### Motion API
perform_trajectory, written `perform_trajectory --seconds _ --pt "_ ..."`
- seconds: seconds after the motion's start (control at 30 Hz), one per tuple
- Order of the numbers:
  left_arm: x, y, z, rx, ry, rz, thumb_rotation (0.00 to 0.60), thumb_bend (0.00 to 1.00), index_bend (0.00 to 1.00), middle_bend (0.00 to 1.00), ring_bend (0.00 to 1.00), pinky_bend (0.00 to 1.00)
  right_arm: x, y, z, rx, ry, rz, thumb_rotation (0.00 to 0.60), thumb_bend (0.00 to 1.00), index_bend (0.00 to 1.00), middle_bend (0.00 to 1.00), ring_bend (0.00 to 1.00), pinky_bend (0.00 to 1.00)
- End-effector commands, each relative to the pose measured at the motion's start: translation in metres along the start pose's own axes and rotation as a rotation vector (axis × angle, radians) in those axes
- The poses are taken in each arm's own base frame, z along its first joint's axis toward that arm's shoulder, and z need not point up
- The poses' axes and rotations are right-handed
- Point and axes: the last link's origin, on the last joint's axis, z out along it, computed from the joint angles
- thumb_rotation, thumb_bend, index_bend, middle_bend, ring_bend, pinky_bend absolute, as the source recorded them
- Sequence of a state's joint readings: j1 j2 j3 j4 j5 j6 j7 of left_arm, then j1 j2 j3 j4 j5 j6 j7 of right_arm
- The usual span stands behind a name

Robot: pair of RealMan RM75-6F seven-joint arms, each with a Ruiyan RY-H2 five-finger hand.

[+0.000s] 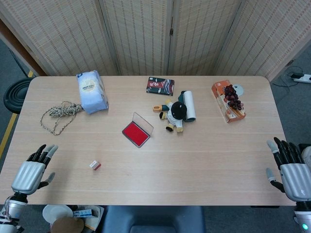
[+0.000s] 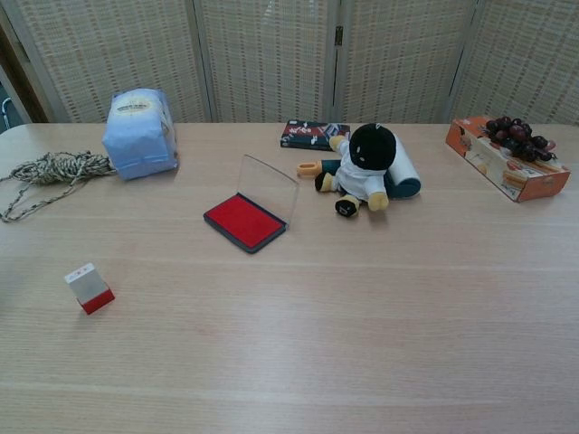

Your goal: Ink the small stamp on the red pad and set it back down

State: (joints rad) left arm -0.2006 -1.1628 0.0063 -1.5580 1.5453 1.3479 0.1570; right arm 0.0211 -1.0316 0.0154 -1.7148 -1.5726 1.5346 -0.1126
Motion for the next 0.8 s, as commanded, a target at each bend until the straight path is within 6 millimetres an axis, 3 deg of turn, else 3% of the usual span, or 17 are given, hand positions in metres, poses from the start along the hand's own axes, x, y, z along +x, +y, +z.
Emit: perform_trajectory --seconds 0.03,0.3,0.5,0.8 --pt "-0.002 0.003 0.001 -0.004 -0.007 0.009 0.6 0.33 0.0 0.0 0.0 0.23 0.002 0.002 -0.001 -0.002 0.005 0.007 0.6 0.41 0.02 0.0 0.0 0.0" --pt "-0.003 0.003 0.009 -0.014 -0.032 0.012 0.6 0.33 0.0 0.0 0.0 0.23 0.004 0.01 0.002 -0.035 0.005 0.027 0.6 0.41 0.02 0.0 0.0 0.0" --pt "-0.002 0.004 0.019 -0.022 -0.07 0.041 0.6 0.33 0.0 0.0 0.0 0.23 -0.001 0.004 0.006 -0.015 -0.007 0.014 0.6 0.41 0.02 0.0 0.0 0.0" --pt "0.003 0.011 0.03 -0.128 -0.097 0.131 0.6 0.33 0.0 0.0 0.0 0.21 -0.007 0.01 0.018 -0.045 -0.031 0.005 0.6 0.41 0.02 0.0 0.0 0.0"
